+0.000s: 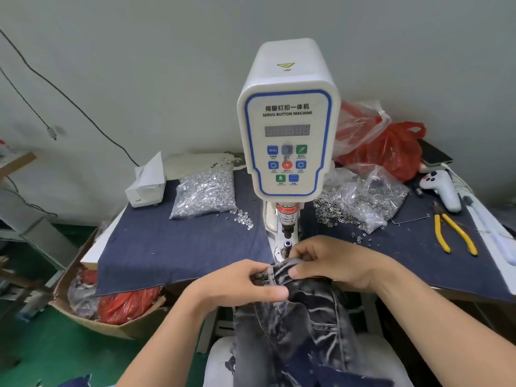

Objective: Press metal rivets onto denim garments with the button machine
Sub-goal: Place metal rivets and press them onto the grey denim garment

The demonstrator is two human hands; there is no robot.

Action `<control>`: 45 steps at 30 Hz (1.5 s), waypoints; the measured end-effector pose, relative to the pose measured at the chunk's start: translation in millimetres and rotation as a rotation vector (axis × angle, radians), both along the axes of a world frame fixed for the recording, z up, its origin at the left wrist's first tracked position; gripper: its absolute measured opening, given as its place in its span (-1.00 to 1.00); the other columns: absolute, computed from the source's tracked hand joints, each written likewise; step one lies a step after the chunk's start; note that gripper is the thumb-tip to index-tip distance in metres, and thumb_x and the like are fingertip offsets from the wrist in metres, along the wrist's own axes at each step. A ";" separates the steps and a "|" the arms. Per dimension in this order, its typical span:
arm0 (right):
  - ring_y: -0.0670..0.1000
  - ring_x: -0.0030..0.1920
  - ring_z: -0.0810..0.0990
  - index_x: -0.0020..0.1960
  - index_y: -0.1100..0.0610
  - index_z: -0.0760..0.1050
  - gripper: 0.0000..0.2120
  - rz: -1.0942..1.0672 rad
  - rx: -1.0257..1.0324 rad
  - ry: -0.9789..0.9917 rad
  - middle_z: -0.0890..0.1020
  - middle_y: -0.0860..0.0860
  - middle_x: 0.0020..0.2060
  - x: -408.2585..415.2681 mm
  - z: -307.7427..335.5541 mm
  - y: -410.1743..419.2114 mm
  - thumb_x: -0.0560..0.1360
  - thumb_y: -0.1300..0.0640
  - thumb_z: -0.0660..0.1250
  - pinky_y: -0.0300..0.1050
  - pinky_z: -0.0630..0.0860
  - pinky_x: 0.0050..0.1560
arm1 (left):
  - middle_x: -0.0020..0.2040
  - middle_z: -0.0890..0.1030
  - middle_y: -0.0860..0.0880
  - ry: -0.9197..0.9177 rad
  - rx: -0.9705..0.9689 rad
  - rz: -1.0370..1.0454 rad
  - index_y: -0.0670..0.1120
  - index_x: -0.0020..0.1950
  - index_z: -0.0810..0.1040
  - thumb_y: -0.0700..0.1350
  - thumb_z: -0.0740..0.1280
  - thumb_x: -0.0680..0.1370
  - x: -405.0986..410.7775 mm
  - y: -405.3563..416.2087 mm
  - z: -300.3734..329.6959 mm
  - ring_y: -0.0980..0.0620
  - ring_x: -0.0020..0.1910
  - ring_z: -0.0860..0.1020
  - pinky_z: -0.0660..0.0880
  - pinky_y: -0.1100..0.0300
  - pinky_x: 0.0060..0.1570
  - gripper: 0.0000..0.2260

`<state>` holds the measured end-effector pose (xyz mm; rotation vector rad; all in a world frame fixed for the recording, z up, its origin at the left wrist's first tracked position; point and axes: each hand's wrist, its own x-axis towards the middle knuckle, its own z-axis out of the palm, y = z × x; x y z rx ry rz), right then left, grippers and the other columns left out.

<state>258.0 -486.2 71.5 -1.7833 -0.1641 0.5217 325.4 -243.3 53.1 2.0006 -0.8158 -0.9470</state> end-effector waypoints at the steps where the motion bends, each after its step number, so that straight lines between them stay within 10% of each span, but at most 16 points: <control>1: -0.05 -0.22 0.54 -0.17 0.01 0.63 -0.92 0.021 -0.013 -0.006 0.62 0.01 -0.26 1.4 2.4 0.0 0.47 0.04 0.49 -0.22 0.43 -0.18 | -0.16 0.67 0.20 -0.022 -0.005 -0.016 0.13 -0.05 0.67 0.25 0.46 0.56 1.1 -4.6 0.2 0.24 -0.15 0.61 0.47 0.32 -0.03 -0.79; 7: -0.10 -0.19 0.59 0.08 0.19 0.66 -0.66 0.246 -0.403 0.076 0.70 0.05 -0.16 -0.9 16.8 -40.4 0.48 -0.05 0.55 -0.22 0.47 -0.15 | 0.15 0.72 -0.18 0.284 -0.294 0.103 -0.14 0.21 0.68 0.07 0.45 0.64 12.2 12.5 -8.2 -0.14 0.14 0.68 0.55 0.06 0.21 -0.69; 13: 0.05 -0.12 0.61 -0.12 0.11 0.56 -0.90 -0.043 0.084 0.147 0.62 0.11 -0.17 -2.7 -9.9 -36.2 0.42 0.28 0.39 -0.08 0.52 -0.03 | -0.11 0.54 -0.19 0.088 -0.002 -0.008 -0.26 0.05 0.60 0.31 0.49 0.48 14.5 1.8 -2.0 -0.11 -0.11 0.45 0.34 -0.04 0.09 -0.39; 17: 0.02 -0.16 0.68 -0.07 0.09 0.63 -0.82 -0.092 0.192 0.145 0.70 0.08 -0.16 5.8 -13.1 -19.7 0.36 0.25 0.36 -0.17 0.58 -0.10 | -0.04 0.75 0.01 -0.044 0.125 -0.105 0.06 0.03 0.71 0.18 0.52 0.44 4.7 -24.4 3.4 0.00 -0.05 0.70 0.57 0.04 0.14 -0.73; 22: -0.08 -0.10 0.61 0.06 0.00 0.60 -0.75 -0.136 -0.164 -0.031 0.71 -0.02 -0.08 5.9 -13.6 -35.7 0.39 0.06 0.47 -0.13 0.48 0.01 | 0.15 0.69 -0.22 0.285 -0.234 0.178 -0.10 0.28 0.65 -0.36 0.18 0.32 -5.7 -25.3 -12.7 -0.16 0.12 0.65 0.53 -0.04 0.16 -0.42; 27: 0.09 0.00 0.66 -0.02 -0.03 0.66 -0.88 -0.700 -0.820 -0.329 0.72 -0.04 -0.08 23.6 -34.6 -79.4 0.58 0.15 0.36 -0.08 0.51 0.00 | 0.37 0.59 -0.32 0.379 -0.057 0.272 -0.32 0.49 0.49 -0.33 0.22 0.60 26.7 -14.7 -4.5 -0.23 0.28 0.61 0.52 0.19 0.18 -0.56; 29: 0.20 0.06 0.65 0.07 0.02 0.68 -0.85 -0.734 -1.020 -0.290 0.73 0.06 0.00 33.5 -46.1 -88.1 0.61 0.12 0.33 0.01 0.53 0.04 | 0.25 0.67 -0.33 0.347 -0.027 0.311 -0.33 0.33 0.63 0.07 0.41 0.59 34.9 -11.2 -5.2 -0.19 0.18 0.68 0.54 0.18 0.17 -0.49; 31: 0.25 0.09 0.64 0.12 0.05 0.68 -0.85 -0.734 -1.047 -0.277 0.70 0.13 0.03 41.0 -52.6 -85.0 0.61 0.08 0.36 0.08 0.57 0.05 | -0.06 0.77 -0.10 0.237 -0.026 0.509 -0.09 -0.09 0.78 0.38 0.34 0.52 39.3 -9.5 -2.7 -0.08 -0.12 0.73 0.57 0.10 0.07 -0.46; 33: 0.27 0.07 0.63 0.09 0.07 0.68 -0.83 -0.731 -1.086 -0.310 0.66 0.14 0.02 47.2 -54.9 -78.0 0.58 0.01 0.42 0.11 0.60 0.02 | -0.38 0.53 0.08 0.001 0.065 0.591 -0.12 -0.42 0.44 0.32 0.34 0.57 45.5 -1.9 -18.1 0.01 -0.41 0.47 0.44 0.13 -0.09 -0.42; 35: 0.26 0.06 0.63 0.06 0.07 0.68 -0.81 -0.739 -1.151 -0.318 0.63 0.13 0.00 52.6 -55.4 -73.8 0.58 -0.03 0.42 0.12 0.61 0.00 | -0.45 0.26 0.05 -0.213 0.114 0.655 -0.05 -0.39 0.20 0.12 0.35 0.61 52.1 -9.1 -28.8 0.05 -0.42 0.23 0.29 0.10 -0.21 -0.49; 41: 0.23 -0.05 0.62 -0.04 0.13 0.59 -0.88 -0.707 -1.308 -0.369 0.65 0.10 -0.06 55.6 -57.5 -73.2 0.57 0.26 0.28 0.01 0.51 -0.17 | -0.27 0.57 -0.02 -0.297 0.216 0.726 -0.16 -0.21 0.53 -0.04 0.25 0.55 58.1 -21.5 -38.8 0.02 -0.27 0.41 0.40 0.10 -0.22 -0.77; 45: 0.24 -0.03 0.64 -0.05 0.13 0.58 -0.81 -0.751 -1.239 -0.370 0.65 0.09 -0.08 55.9 -53.3 -71.4 0.60 0.01 0.35 0.05 0.54 -0.11 | -0.21 0.65 0.06 -0.311 0.183 0.784 -0.05 -0.15 0.58 -0.05 0.27 0.58 57.1 -23.9 -37.8 0.07 -0.17 0.56 0.42 0.14 -0.23 -0.84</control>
